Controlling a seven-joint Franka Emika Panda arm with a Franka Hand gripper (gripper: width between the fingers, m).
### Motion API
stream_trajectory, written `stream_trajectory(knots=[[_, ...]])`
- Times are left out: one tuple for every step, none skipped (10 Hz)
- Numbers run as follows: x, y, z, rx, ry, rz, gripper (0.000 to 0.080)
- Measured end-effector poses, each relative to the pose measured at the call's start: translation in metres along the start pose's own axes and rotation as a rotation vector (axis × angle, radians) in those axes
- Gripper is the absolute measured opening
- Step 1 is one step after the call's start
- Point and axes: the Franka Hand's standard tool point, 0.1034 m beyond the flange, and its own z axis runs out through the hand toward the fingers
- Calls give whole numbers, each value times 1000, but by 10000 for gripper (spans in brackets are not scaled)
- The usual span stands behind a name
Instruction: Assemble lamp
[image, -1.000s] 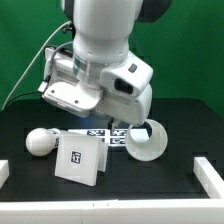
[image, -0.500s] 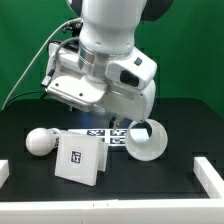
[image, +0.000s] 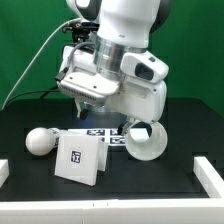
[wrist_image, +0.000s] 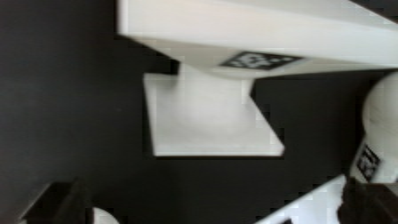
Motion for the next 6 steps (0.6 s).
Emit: stream_trajectory(knots=[[2,3,0,-11,-49,-4,698],[4,6,0,-22,-85,-3,698],[5,14,0,-44,-149,14,698],[7,17,1,-27,-190,47,698],[7,19,0,-23,-229,66,698],[8,19,1,-11,-225,78,698]])
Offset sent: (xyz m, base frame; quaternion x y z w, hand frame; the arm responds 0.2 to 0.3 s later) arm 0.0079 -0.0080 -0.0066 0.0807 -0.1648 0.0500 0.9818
